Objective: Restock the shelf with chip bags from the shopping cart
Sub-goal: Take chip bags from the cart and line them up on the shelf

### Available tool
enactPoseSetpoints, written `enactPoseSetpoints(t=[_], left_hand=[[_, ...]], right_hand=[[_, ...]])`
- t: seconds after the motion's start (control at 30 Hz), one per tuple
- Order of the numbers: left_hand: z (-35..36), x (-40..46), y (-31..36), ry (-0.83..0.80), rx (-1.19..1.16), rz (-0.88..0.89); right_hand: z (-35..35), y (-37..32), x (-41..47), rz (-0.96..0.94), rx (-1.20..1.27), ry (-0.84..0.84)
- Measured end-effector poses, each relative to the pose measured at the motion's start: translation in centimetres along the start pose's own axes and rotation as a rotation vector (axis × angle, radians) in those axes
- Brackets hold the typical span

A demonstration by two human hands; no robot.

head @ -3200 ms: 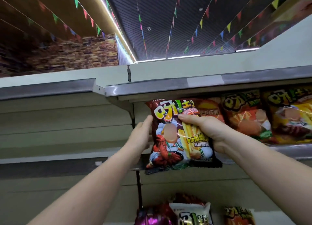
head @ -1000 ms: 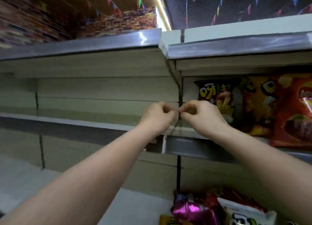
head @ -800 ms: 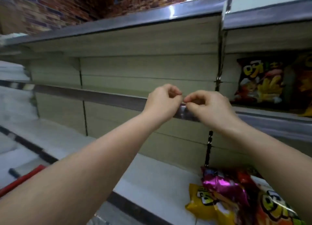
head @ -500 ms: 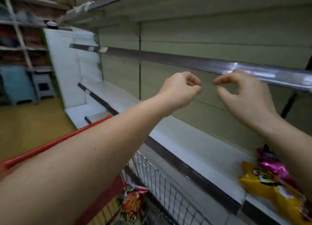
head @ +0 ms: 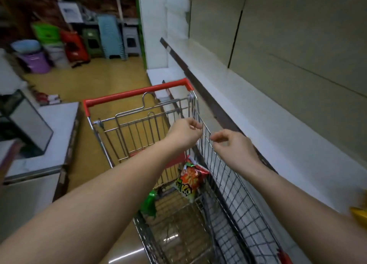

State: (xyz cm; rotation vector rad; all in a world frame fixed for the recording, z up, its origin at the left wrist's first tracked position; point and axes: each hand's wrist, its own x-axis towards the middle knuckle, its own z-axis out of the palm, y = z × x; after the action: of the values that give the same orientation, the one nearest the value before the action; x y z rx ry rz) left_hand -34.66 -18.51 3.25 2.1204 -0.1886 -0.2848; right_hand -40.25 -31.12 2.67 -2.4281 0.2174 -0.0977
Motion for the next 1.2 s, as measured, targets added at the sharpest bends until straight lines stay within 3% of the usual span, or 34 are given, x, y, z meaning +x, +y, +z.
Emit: enactPoseSetpoints(t=[0.33, 0.57, 0.8, 1.03, 1.2], left_hand=[[2.1, 0.7, -15.1, 0.068, 0.021, -0.437], [2.5, 3.7, -22.9, 0.051, 0.079, -0.627], [3.9, 7.0, -29.0, 0.113, -0.118, -0.906], [4.4, 9.9, -32.1, 0.226, -0.252, -1.041], [4.8, 11.6, -33.6, 0.232, -0.245, -1.047]], right_hand=[[12.1, 5.2, 1.8, 0.2, 0.095, -0.354], [21.3, 5.6, 4.6, 0.342, 0.147, -0.473], [29.8, 7.1, 6.8, 0.463, 0.166, -0.581], [35.2, 8.1, 7.4, 0.605, 0.225, -0.649], [37.6, 8.7, 7.8, 0.596, 0.292, -0.655]])
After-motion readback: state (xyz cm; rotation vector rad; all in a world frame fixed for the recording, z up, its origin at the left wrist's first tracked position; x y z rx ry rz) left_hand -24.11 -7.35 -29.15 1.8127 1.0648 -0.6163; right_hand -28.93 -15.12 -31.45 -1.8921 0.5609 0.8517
